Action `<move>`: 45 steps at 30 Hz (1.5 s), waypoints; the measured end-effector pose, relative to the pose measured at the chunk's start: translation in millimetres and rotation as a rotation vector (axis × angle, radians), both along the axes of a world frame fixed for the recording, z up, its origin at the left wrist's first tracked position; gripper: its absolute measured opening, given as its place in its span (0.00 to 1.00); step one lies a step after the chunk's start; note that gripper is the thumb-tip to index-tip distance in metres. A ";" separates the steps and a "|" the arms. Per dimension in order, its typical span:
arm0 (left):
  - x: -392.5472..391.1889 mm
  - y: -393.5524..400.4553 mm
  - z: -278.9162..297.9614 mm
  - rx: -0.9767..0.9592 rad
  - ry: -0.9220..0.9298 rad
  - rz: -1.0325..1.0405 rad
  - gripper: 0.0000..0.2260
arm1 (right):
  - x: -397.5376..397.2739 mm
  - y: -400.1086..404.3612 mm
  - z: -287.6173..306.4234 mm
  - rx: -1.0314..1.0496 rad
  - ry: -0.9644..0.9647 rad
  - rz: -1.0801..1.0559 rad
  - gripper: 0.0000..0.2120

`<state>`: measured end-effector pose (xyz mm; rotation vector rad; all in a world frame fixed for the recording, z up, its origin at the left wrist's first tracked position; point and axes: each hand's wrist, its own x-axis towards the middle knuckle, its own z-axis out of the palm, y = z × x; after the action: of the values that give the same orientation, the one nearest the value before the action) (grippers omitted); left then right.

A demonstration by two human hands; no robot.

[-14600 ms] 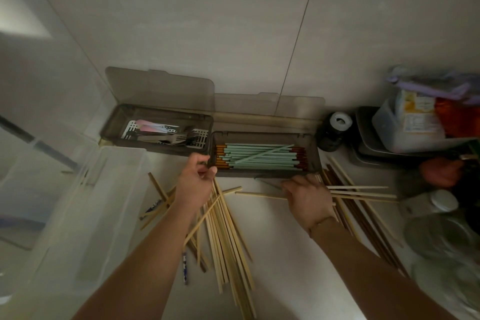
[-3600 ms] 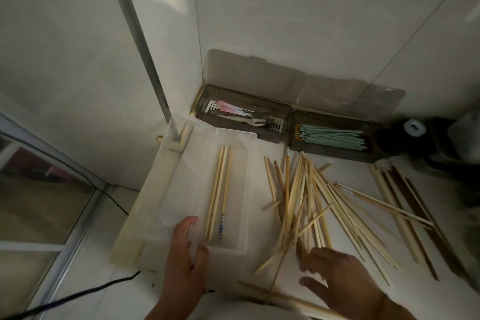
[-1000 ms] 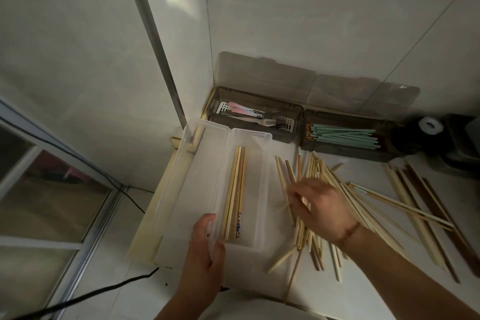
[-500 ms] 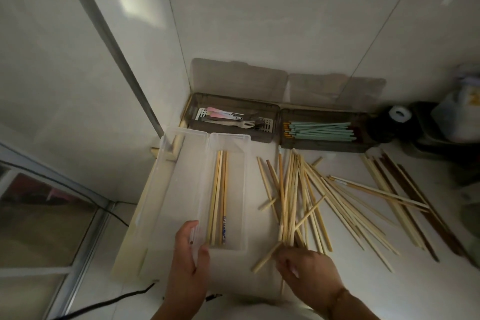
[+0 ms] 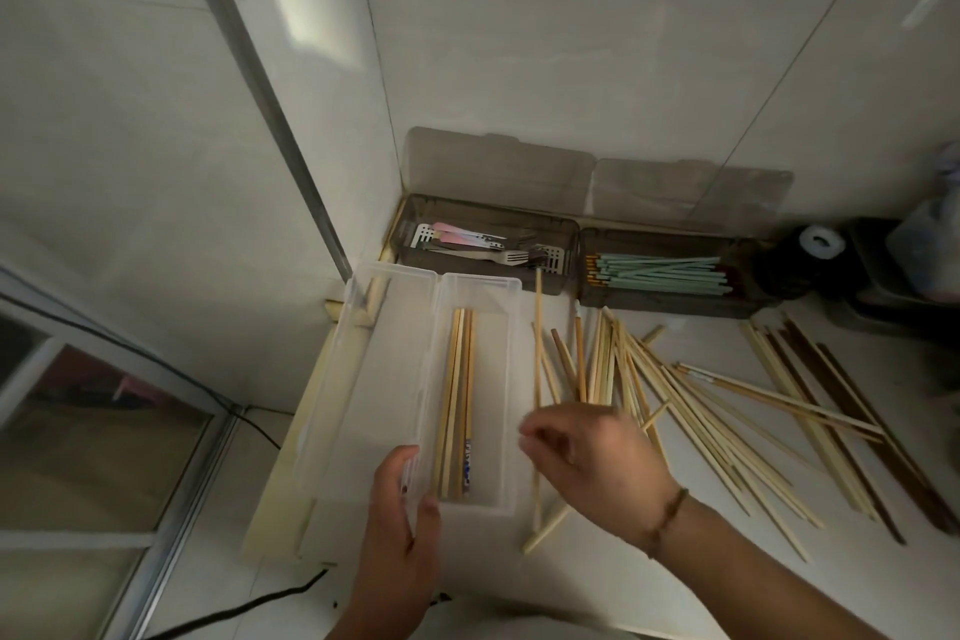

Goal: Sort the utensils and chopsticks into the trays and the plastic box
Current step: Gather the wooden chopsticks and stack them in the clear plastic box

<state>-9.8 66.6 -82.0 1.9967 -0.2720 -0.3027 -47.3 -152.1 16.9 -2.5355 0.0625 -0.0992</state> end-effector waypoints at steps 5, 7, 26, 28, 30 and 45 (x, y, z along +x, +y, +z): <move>1.1 -0.4 -0.4 -0.016 0.024 0.004 0.20 | 69.2 22.7 -6.2 -0.145 0.205 0.159 0.11; 0.9 0.0 -1.8 -0.019 0.045 -0.013 0.20 | 87.0 30.1 -17.3 -0.287 0.345 0.161 0.11; 2.6 -1.0 -5.5 -0.023 -0.056 0.010 0.23 | 82.7 31.5 -43.9 -0.409 0.257 0.387 0.12; 3.3 -1.4 -9.9 -0.016 -0.067 0.042 0.21 | 69.6 13.2 -36.7 -0.240 0.069 0.357 0.10; 4.2 -2.4 -13.8 -0.019 -0.061 0.095 0.18 | 54.0 -16.3 -33.4 -0.163 -0.162 0.260 0.07; -2.4 -18.8 -9.0 -0.043 -0.059 0.148 0.16 | -65.9 -226.6 -84.4 -0.421 0.537 -0.623 0.09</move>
<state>-12.2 47.8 -90.9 1.9736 -0.1651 -0.1426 -113.2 -378.7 -67.5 -2.7840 1.1445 0.3627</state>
